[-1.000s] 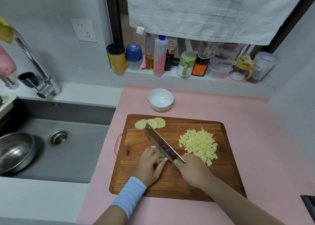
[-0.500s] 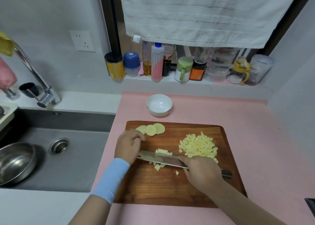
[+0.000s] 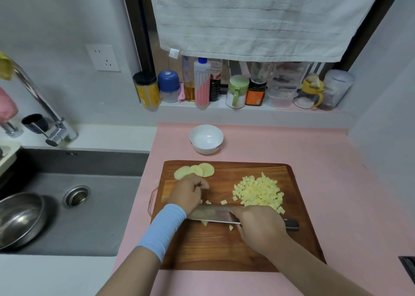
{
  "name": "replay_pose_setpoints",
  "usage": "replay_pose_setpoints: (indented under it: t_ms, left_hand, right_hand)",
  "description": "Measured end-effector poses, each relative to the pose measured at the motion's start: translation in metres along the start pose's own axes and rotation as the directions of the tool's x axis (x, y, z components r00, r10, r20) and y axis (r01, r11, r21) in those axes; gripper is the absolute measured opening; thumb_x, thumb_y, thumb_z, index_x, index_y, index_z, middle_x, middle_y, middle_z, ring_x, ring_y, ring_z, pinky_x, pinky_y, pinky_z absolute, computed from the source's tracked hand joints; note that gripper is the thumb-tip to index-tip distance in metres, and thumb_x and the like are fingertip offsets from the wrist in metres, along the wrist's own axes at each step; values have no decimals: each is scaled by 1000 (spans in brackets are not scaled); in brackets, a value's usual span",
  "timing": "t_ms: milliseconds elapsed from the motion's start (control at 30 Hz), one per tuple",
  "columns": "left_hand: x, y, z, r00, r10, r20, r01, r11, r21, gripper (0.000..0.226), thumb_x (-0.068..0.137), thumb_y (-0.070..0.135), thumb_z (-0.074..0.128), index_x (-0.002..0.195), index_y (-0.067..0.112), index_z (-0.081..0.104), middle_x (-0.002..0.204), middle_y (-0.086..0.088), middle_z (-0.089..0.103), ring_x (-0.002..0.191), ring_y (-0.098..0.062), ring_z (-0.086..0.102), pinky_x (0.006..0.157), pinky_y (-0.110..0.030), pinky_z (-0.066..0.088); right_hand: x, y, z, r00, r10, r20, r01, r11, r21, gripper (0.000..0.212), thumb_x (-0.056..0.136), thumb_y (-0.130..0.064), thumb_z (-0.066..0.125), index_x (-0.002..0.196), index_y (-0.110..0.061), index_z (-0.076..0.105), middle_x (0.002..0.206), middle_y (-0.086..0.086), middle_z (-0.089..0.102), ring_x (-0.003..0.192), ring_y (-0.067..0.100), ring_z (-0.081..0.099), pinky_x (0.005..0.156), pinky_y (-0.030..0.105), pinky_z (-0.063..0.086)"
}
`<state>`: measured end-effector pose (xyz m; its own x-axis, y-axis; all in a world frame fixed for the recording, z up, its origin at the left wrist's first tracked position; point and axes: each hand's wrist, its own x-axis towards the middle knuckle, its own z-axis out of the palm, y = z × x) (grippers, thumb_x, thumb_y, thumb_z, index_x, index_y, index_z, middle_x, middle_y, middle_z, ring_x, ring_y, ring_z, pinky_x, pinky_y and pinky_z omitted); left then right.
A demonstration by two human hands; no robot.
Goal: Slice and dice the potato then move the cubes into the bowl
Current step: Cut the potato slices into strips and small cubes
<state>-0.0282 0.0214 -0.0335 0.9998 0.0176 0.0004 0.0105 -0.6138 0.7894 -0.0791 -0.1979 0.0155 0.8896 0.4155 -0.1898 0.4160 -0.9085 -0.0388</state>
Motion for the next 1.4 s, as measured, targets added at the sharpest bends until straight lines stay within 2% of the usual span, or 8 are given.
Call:
replay_pose_setpoints:
  t_ms: [167, 333, 500, 633, 733, 900, 1100, 1400]
  left_hand:
    - [-21, -27, -19, 820, -305, -484, 247, 952, -181, 37, 82, -8, 43, 82, 24, 62, 102, 0, 62, 102, -24, 57, 89, -27, 40]
    - [-37, -35, 22, 928, -369, -47, 368, 893, 258, 46, 92, 11, 51, 137, 19, 54, 136, -6, 46, 131, -26, 41, 111, -32, 32]
    - [-31, 5, 63, 898, -415, 146, 411, 910, 58, 45, 88, 4, 46, 128, 15, 62, 129, -3, 50, 121, -26, 54, 109, -30, 39]
    - [-27, 6, 52, 904, -419, 83, 425, 902, -79, 46, 93, 3, 45, 132, 21, 61, 131, 0, 60, 118, -23, 60, 104, -31, 46]
    - [-39, -9, 33, 924, -373, -83, 381, 911, 155, 40, 91, 12, 56, 131, 18, 58, 132, -3, 54, 124, -24, 51, 106, -31, 38]
    - [-55, -4, 56, 898, -417, 141, 348, 869, 353, 89, 69, 48, 83, 141, 17, 41, 138, -4, 35, 130, -26, 42, 111, -35, 37]
    - [-17, 21, 100, 904, -413, 107, 356, 869, 342, 45, 81, 19, 71, 124, 15, 55, 134, -8, 47, 120, -29, 51, 100, -30, 43]
    - [24, 47, 124, 943, -258, 210, 196, 941, 276, 27, 87, 25, 63, 112, 15, 62, 113, -1, 61, 104, -16, 54, 90, -24, 44]
  right_hand:
    - [-3, 11, 3, 995, 94, -20, -91, 989, 119, 39, 102, -35, 51, 141, -42, 53, 92, -13, 65, 76, 11, 59, 65, 22, 45]
    - [-2, 17, 8, 958, 280, 70, -285, 883, 373, 27, 103, -41, 50, 123, -39, 68, 80, -15, 68, 67, 3, 58, 55, 20, 41]
    - [-5, 17, 8, 916, 377, 135, -390, 765, 512, 21, 101, -43, 51, 105, -37, 72, 66, -10, 67, 60, 8, 64, 52, 26, 42]
    - [-11, 15, 8, 907, 396, 143, -399, 701, 591, 21, 101, -41, 53, 105, -36, 73, 65, -9, 67, 59, 7, 63, 54, 26, 45]
    - [-15, 11, 11, 910, 385, 157, -391, 664, 637, 20, 101, -40, 54, 101, -35, 73, 59, -8, 63, 50, 7, 56, 49, 24, 38]
    - [-18, 4, 14, 904, 397, 159, -402, 662, 632, 23, 101, -44, 54, 107, -33, 73, 61, -10, 61, 54, 5, 56, 49, 23, 35]
    - [-27, 27, 8, 880, 457, 133, -433, 653, 622, 22, 101, -43, 55, 94, -32, 73, 61, -8, 64, 59, 8, 62, 49, 25, 38]
    - [-34, 78, 4, 833, 544, 101, -462, 584, 667, 25, 100, -37, 58, 82, -25, 71, 63, -5, 65, 61, 13, 62, 53, 29, 45]
